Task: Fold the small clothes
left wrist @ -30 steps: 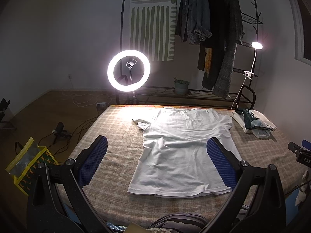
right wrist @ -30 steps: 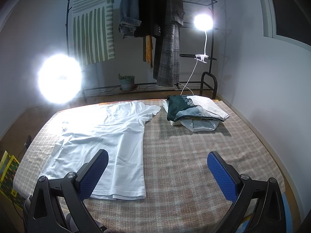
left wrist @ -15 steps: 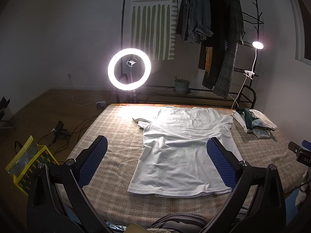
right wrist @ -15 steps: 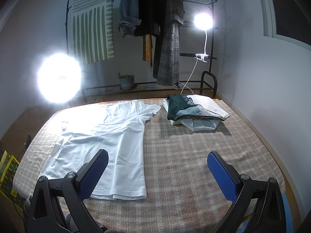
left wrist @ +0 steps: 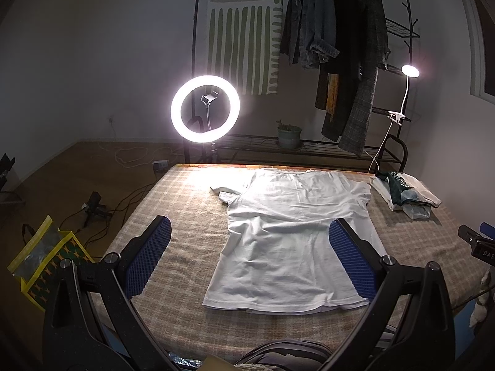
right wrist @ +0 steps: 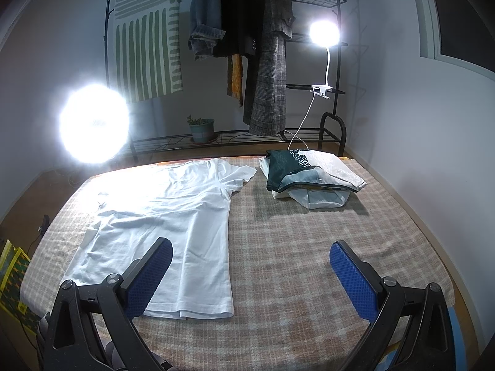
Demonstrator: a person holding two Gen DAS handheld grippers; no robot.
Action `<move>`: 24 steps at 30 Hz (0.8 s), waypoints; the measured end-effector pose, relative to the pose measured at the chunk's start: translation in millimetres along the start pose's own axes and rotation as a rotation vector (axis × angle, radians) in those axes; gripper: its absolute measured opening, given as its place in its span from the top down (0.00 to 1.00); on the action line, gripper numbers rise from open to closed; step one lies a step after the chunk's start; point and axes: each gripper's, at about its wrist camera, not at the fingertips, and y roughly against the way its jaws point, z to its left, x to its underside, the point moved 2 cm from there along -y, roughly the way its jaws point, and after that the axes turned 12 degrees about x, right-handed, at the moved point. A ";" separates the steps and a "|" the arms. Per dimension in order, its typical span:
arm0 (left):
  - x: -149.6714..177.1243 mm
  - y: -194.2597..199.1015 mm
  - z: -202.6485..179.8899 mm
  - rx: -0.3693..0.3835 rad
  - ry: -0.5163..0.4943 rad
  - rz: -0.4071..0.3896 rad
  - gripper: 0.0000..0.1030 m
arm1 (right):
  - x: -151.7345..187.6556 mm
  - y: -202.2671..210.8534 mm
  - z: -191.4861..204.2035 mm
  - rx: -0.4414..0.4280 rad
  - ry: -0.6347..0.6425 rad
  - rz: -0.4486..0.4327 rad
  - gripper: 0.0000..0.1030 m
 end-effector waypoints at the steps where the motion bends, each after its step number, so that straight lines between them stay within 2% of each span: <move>1: 0.3 -0.2 0.8 -0.001 0.000 -0.001 0.00 | 0.0 0.0 0.2 0.000 0.000 0.000 0.00; 9: 4.7 -2.2 3.0 -0.003 0.007 0.007 0.00 | -0.1 -8.6 3.9 -0.001 0.000 0.008 0.00; 16: 14.0 -23.3 23.8 -0.019 0.020 0.039 0.00 | -4.9 -19.0 8.8 -0.013 -0.002 0.009 0.00; 22: 28.2 -42.5 58.2 -0.041 0.019 0.068 0.00 | -30.1 -38.8 25.0 -0.014 0.045 -0.040 0.00; 24: 34.1 -47.5 68.8 -0.031 0.013 0.078 0.03 | -41.4 -46.7 35.0 -0.013 0.077 -0.064 0.00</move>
